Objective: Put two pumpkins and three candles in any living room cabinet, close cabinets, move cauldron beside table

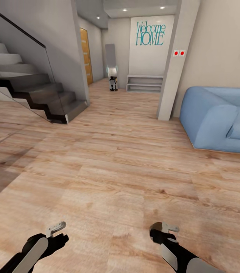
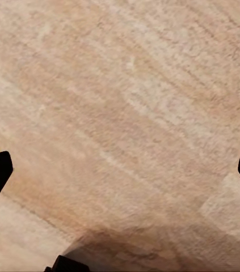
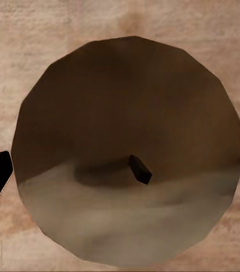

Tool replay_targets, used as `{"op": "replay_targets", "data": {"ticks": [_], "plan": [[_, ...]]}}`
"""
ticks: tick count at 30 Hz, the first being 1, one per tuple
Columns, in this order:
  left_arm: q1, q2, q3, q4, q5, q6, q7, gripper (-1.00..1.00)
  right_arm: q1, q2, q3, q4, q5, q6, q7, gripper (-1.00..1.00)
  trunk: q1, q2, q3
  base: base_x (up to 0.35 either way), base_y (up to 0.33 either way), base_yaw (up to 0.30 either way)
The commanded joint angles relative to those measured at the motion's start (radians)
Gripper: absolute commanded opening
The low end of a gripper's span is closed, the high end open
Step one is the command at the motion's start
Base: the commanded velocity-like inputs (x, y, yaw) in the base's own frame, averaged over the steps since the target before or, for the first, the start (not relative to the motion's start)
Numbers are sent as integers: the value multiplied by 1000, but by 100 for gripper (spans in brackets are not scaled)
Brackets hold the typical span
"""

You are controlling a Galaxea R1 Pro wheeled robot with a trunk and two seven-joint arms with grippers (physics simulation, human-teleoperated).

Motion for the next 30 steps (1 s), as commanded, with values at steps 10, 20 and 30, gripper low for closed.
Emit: {"op": "replay_targets", "data": {"ticks": [10, 20, 30], "plan": [[-1, 1, -36, 30, 10, -60, 10, 100, 0, 0, 8, 5, -15, -23, -4, -100, -39, 70, 31, 0, 0, 0], [-1, 0, -46, 39, 10, -70, 10, 100, 0, 0, 8, 6, -15, -23, -4, -100, -77, 140, 62, 0, 0, 0], [-1, -2, -53, 51, 10, -71, 10, 100, 0, 0, 8, 7, -15, -23, -4, -100, -115, 210, 93, 0, 0, 0]]}}
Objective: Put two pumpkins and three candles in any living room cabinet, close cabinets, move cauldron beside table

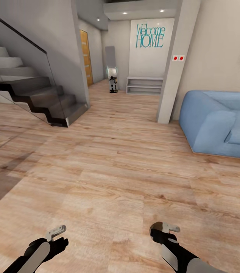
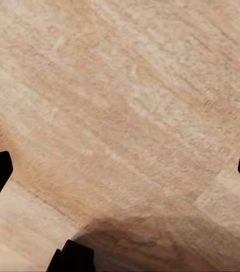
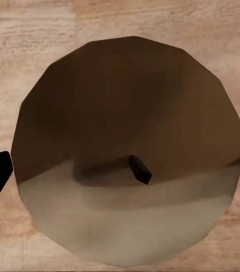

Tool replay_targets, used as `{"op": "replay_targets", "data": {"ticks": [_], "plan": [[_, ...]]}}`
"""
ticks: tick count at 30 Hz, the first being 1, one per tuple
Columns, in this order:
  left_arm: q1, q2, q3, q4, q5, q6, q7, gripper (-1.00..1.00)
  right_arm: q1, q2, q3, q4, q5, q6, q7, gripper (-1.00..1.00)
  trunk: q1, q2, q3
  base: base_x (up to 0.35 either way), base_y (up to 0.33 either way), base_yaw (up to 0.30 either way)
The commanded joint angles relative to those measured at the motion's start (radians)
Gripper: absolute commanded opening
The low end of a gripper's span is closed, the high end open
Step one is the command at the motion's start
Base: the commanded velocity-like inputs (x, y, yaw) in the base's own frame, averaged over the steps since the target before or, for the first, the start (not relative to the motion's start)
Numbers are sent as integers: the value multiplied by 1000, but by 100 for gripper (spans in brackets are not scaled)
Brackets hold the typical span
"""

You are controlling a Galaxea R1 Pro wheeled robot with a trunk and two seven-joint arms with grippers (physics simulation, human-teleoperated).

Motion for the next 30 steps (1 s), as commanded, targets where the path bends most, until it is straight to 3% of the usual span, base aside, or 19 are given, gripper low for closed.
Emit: {"op": "replay_targets", "data": {"ticks": [1, 16, 27, 30], "plan": [[-1, -3, -6, -1, 6, -1, 9, 100, -1, 0, 8, 0, -12, -5, -5, -100, -4, 7, 2, 0, 0, 0], [-1, -13, -8, 0, 4, -2, 9, 100, -1, 2, 9, 1, -12, -29, -6, -100, -62, 112, 50, 0, 0, 7], [-1, -17, -7, 1, 11, -42, 9, 100, -1, 2, 10, 2, -12, -29, -6, -100, -104, 189, 79, 0, 0, 238], [-1, -17, -7, 1, 14, -48, 9, 100, -1, 2, 10, 2, -12, -29, -6, -100, -104, 189, 77, 0, 0, 267]]}}
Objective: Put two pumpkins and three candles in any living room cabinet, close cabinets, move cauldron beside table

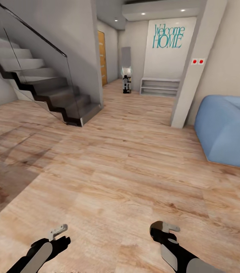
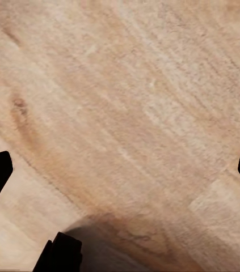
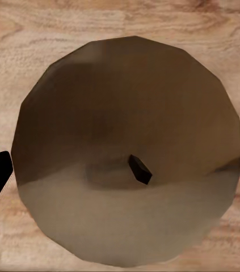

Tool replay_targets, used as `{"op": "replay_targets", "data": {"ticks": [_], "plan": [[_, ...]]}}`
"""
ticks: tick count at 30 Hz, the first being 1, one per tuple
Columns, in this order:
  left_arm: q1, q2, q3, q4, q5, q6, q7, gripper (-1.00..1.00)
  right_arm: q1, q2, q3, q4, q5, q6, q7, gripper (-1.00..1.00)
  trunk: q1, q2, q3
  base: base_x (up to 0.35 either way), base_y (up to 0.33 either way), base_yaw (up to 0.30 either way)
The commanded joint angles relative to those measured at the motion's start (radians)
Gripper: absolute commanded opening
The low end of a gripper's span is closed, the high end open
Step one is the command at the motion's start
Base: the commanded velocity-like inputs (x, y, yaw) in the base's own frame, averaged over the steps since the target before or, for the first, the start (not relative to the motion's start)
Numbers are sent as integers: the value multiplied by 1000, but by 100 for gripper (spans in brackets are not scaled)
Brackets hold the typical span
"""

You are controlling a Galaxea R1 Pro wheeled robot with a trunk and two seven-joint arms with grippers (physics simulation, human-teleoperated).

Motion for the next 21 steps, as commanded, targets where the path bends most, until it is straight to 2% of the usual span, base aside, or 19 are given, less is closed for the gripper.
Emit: {"op": "replay_targets", "data": {"ticks": [1, 5, 9, 18, 21], "plan": [[-1, 1, -3, -1, 7, -1, 8, 100, -1, -1, 9, -1, -9, -5, -5, -100, 0, 0, -1, 0, 0, 267], [-1, 1, -3, 1, 8, -2, 8, 100, -1, 0, 9, -1, -9, -5, -5, -100, -12, 21, 6, 0, 0, 267], [-1, 0, -2, 71, 1, -3, 8, 100, -1, 0, 9, -1, -9, -5, -5, -100, -27, 49, 16, 0, 0, 268], [-1, 0, 7, 89, 6, -3, 5, 100, -1, 0, 9, -1, -8, -3, -5, -100, -61, 112, 38, 0, 0, 268], [-1, 6, 11, 96, 8, -3, -95, 100, -1, -1, 9, -1, -8, 2, -7, -100, -73, 133, 46, 0, 0, 268]]}}
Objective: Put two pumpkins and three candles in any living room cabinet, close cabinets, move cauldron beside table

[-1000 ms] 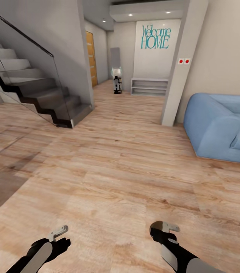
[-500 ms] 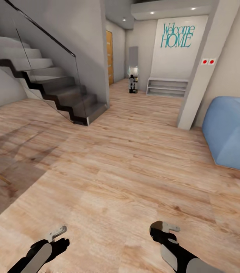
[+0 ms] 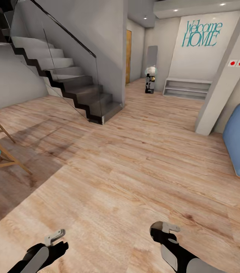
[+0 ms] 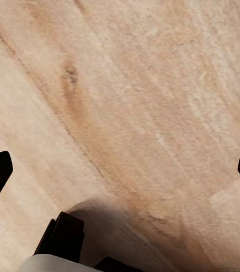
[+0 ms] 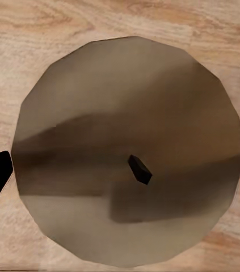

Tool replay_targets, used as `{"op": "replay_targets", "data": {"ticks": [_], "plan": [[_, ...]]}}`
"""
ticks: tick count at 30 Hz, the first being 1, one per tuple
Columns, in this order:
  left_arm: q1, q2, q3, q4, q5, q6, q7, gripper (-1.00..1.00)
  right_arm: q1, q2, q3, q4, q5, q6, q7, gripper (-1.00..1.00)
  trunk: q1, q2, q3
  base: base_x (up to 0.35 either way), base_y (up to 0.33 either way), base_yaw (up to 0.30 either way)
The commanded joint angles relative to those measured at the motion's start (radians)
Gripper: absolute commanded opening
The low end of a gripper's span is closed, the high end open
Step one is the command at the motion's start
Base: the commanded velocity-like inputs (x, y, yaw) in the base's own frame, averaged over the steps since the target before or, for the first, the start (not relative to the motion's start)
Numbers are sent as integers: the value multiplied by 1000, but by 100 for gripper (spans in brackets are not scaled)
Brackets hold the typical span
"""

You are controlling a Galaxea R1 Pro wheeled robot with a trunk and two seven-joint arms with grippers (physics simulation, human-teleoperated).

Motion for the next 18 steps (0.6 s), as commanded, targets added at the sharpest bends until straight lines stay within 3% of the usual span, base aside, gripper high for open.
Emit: {"op": "replay_targets", "data": {"ticks": [1, 3, 7, 18], "plan": [[-1, 4, 2, 22, 9, -1, -51, 100, -1, -1, 9, -1, -10, -3, -6, -100, -4, 7, 2, 0, 0, 268], [-1, 6, 34, 75, 7, -1, -127, 100, -1, -1, 9, -1, -10, 1, -6, -100, -12, 21, 7, 0, 0, 267], [-2, 6, 83, 128, 3, -1, -168, 100, -1, -1, 9, -1, -9, 30, -6, -100, -27, 49, 17, 0, 0, 267], [-2, 3, 94, 136, 0, -1, -175, 100, -1, -1, 10, -2, -10, 48, -3, -100, -69, 126, 45, 0, 0, 268]]}}
